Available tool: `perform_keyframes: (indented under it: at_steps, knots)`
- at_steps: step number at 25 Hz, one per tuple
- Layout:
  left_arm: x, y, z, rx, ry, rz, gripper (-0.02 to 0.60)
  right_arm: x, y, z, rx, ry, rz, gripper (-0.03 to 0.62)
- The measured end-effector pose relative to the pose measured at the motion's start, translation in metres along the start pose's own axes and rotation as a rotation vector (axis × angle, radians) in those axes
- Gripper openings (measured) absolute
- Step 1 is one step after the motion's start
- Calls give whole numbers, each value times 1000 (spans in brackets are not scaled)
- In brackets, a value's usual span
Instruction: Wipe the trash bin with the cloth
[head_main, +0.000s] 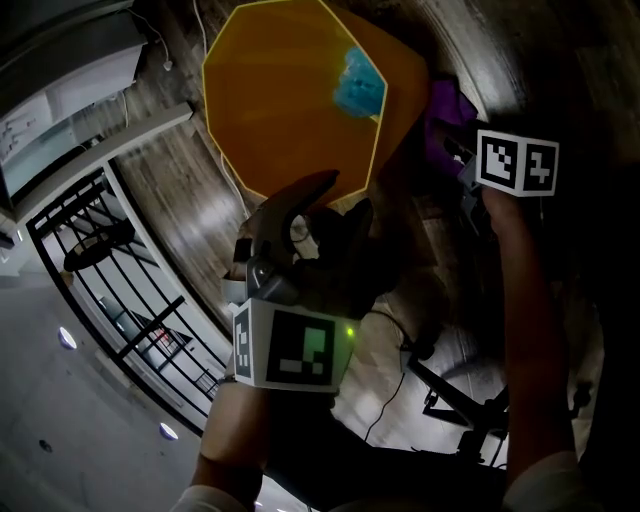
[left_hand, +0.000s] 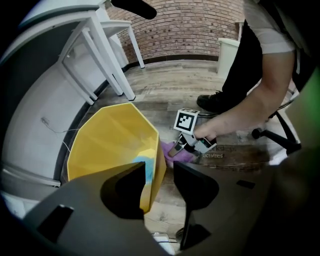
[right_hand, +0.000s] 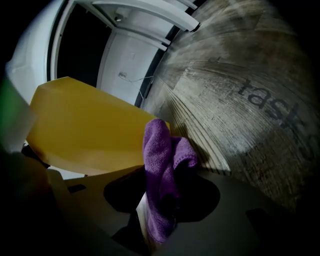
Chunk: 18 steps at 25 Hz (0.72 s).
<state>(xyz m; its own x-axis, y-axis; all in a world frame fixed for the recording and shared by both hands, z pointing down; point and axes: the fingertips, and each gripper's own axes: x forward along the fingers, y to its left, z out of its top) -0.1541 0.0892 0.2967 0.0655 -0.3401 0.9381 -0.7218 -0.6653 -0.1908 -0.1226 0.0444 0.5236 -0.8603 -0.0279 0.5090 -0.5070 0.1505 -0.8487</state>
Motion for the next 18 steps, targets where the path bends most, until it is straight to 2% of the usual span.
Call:
perform_keyframes:
  at_steps: [5, 8, 11, 18]
  knots:
    - [-22, 20, -7, 74, 15, 35, 173, -11, 4, 3, -12, -10, 16, 167]
    - [-29, 13, -27, 83, 45, 30, 173, -18, 10, 2, -15, -16, 47, 167]
    - [-28, 16, -44, 128, 91, 27, 183, -20, 18, 6, -7, -36, 90, 167]
    - [-35, 41, -70, 178, 164, 125, 184, -21, 31, 11, -1, -55, 137, 167]
